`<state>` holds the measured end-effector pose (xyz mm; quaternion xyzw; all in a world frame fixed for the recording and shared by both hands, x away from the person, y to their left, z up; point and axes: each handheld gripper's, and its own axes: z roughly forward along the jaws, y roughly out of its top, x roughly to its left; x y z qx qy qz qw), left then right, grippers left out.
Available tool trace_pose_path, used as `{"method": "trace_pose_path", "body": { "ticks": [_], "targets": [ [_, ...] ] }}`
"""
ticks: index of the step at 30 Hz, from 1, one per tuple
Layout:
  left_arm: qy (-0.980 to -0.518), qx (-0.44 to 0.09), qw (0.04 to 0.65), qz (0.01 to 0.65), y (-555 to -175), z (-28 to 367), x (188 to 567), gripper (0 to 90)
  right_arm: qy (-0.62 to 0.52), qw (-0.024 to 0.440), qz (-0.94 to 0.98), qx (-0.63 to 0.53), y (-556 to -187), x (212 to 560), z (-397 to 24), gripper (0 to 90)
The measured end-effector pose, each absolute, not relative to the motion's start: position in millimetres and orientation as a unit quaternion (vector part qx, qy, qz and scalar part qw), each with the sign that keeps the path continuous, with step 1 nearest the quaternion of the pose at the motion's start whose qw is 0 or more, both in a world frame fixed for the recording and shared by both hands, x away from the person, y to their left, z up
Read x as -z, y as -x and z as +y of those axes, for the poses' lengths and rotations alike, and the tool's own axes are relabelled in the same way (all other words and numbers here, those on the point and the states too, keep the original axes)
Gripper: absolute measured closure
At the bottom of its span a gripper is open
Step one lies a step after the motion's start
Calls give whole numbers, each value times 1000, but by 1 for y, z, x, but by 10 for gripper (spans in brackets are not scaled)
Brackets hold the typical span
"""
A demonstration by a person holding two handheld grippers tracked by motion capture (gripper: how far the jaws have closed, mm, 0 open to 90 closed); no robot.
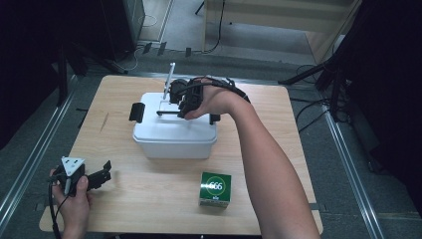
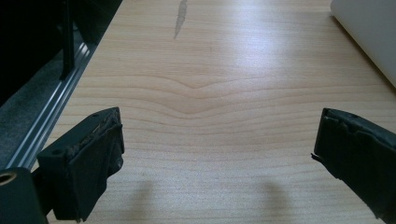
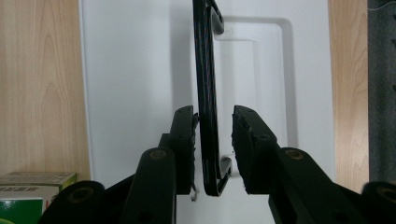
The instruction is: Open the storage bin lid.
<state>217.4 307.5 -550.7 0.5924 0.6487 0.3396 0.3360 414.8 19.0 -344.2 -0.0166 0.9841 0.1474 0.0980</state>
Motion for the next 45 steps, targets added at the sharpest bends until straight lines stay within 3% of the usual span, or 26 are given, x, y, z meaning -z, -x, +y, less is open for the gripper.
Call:
{"method": "trace_pose_path", "body": {
  "ticks": [16, 21, 45],
  "targets": [
    [-593, -337, 336, 650, -218, 308, 551, 23, 22, 100, 986, -134, -413, 348, 40, 773],
    [-593, -336, 337, 650, -218, 308, 550, 23, 22, 116, 986, -116, -414, 347, 41, 835],
    [-591, -332, 339, 652, -219, 309, 550, 23, 44, 129, 983, -126, -416, 324, 36, 853]
  ]
}}
